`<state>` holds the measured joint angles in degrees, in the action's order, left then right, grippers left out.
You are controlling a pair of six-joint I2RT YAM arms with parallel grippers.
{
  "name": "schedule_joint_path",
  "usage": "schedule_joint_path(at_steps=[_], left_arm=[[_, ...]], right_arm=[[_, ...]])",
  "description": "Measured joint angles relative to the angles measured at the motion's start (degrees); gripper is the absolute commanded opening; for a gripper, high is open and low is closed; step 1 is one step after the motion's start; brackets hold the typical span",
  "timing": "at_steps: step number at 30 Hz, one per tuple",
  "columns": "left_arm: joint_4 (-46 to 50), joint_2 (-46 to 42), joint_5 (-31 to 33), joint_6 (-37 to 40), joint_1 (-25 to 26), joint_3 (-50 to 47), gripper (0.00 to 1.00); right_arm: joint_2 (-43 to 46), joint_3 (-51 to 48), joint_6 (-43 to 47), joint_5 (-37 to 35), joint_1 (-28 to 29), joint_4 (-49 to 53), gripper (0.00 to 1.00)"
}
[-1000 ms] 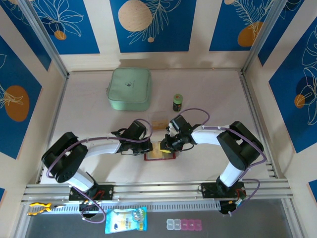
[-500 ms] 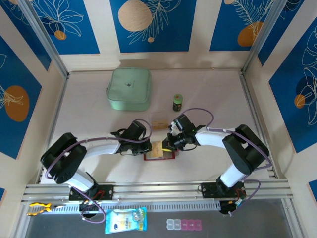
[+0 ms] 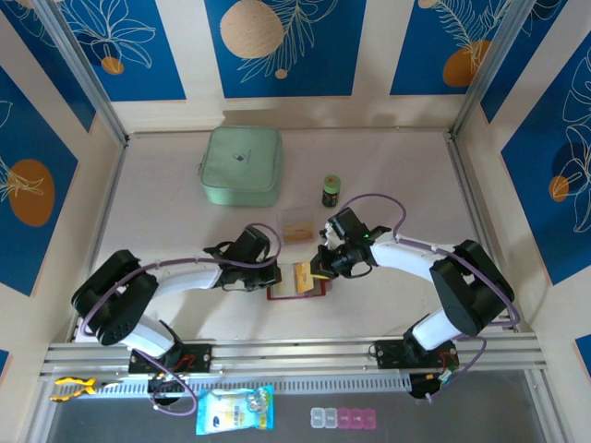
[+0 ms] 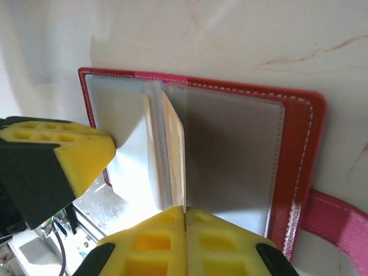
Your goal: Take the credit cards out of the card holder
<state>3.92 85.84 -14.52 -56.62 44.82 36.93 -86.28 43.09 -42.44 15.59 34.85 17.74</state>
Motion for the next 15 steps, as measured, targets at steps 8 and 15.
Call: schedule_joint_path(at_steps=[8,15], left_arm=[[0.07,-0.33,0.00,-0.02,0.00,-0.04,0.02],[0.33,-2.12,0.00,-0.02,0.00,-0.04,0.02]], right_arm=[[-0.46,3.15,1.90,-1.68,1.31,4.59,0.08],[-2.05,5.31,1.88,-3.06,3.52,6.12,0.13]])
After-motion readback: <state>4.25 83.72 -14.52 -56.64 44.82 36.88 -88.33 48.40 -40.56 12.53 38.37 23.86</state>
